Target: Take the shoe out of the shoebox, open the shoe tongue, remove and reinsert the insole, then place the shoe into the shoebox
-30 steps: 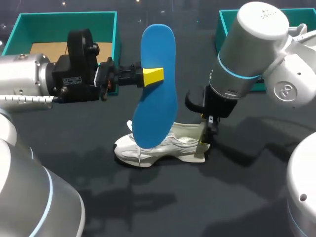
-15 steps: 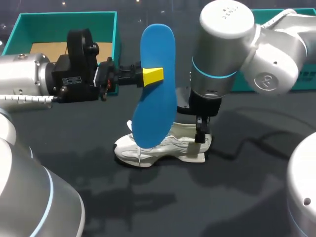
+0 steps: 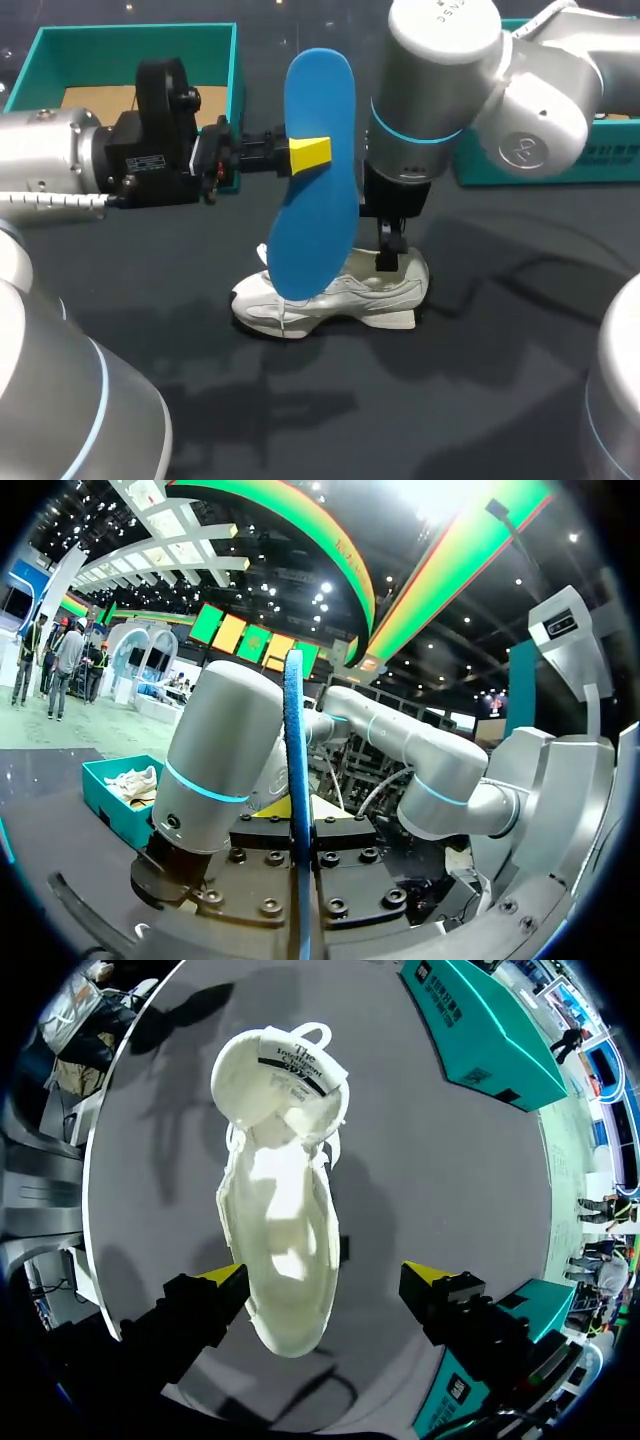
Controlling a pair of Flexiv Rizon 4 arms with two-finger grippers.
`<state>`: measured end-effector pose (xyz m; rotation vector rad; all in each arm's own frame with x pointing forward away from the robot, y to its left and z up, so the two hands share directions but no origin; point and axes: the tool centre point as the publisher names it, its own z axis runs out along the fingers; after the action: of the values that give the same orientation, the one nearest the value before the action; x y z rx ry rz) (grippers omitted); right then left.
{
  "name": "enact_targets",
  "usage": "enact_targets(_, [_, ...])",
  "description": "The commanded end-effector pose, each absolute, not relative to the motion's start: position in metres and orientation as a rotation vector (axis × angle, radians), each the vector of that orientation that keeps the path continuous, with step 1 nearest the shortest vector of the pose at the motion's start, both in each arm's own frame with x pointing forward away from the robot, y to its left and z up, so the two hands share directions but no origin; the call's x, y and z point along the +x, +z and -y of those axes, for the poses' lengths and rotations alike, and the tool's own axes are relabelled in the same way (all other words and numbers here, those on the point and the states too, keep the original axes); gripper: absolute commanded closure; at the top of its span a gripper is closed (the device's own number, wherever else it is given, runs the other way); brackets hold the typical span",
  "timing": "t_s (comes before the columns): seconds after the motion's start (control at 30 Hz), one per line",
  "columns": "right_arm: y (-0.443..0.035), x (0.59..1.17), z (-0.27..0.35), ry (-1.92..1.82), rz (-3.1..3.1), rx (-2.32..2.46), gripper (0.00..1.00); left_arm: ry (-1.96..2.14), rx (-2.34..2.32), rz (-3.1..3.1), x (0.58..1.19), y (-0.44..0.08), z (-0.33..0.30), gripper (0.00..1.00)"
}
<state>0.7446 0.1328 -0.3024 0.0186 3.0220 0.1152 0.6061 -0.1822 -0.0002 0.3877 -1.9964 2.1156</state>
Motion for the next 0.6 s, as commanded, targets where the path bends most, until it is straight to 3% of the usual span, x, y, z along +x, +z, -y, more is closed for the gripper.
enact_targets(0.03, [-0.316,0.758,-0.150,0.101,-3.032,-0.003,0.00,2.119,0.390,1.994,0.605,-0.002,0.184,1.00])
enact_targets(0.6, [-0.359,0.773,-0.165,0.156,-3.043,-0.035,0.00,2.119,0.390,1.994,0.605,-0.002,0.184,1.00])
